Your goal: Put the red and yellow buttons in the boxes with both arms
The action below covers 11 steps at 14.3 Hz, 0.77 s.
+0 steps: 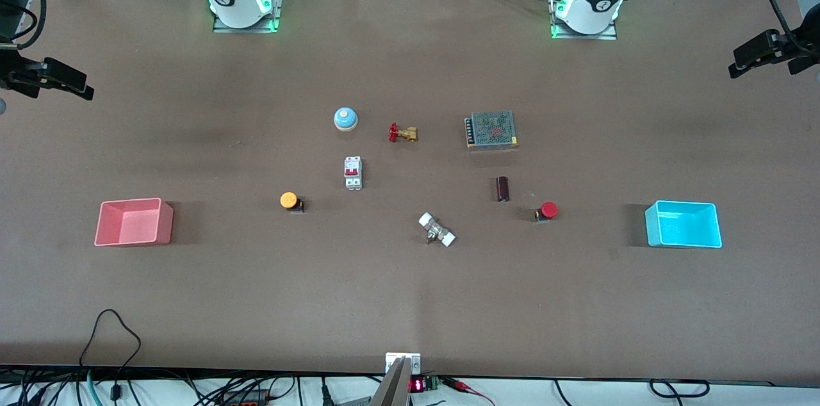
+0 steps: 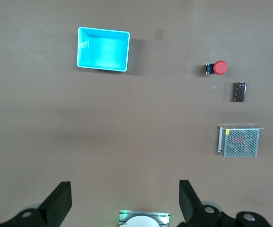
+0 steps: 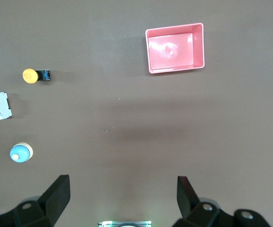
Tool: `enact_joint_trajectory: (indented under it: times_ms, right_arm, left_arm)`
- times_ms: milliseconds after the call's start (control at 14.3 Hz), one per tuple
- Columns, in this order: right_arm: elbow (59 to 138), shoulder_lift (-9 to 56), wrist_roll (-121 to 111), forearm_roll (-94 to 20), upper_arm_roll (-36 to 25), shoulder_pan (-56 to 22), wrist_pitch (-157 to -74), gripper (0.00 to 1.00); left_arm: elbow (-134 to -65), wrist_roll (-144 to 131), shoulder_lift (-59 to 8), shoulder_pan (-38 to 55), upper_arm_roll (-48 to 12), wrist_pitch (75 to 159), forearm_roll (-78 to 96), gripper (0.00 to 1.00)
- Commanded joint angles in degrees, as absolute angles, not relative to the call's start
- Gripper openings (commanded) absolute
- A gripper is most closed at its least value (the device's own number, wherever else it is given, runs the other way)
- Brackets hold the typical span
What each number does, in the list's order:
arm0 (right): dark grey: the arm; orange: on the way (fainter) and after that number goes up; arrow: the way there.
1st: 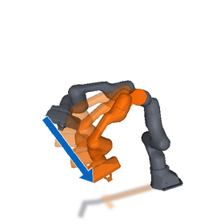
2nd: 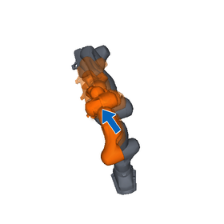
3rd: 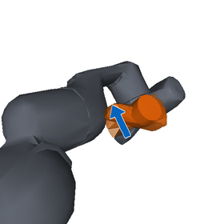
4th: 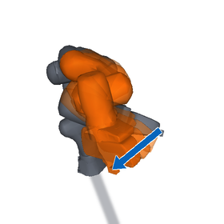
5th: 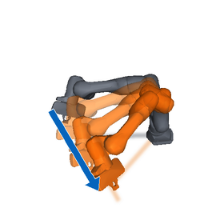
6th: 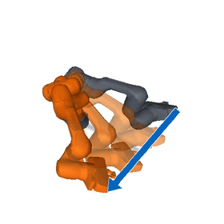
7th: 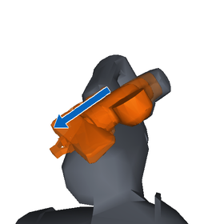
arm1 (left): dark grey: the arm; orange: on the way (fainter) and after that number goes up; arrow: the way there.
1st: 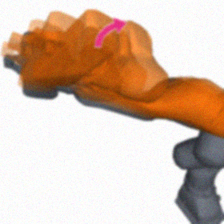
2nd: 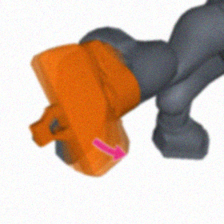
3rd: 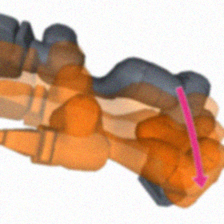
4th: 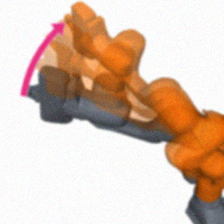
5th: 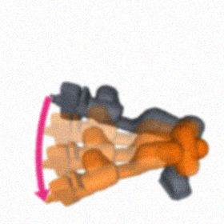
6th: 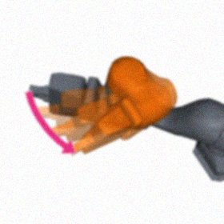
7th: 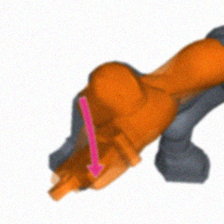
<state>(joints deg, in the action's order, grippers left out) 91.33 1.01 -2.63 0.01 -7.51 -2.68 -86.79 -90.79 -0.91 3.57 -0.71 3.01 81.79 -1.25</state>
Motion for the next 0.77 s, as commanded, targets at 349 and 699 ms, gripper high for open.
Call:
enact_joint_trajectory:
  times_ms: [349,699]
  right_arm:
    - [93.8,-0.8,-3.4,1.0,-7.2,-2.0,-87.0,1.0]
    - [94.0,2.8,-3.2,0.5,-6.9,-2.5,-88.2,1.0]
  left_arm:
    - [-92.0,-3.9,5.0,-0.5,3.5,83.8,-0.4,1.0]
    - [-92.1,-4.5,5.0,-0.5,3.4,84.2,-0.2,1.0]
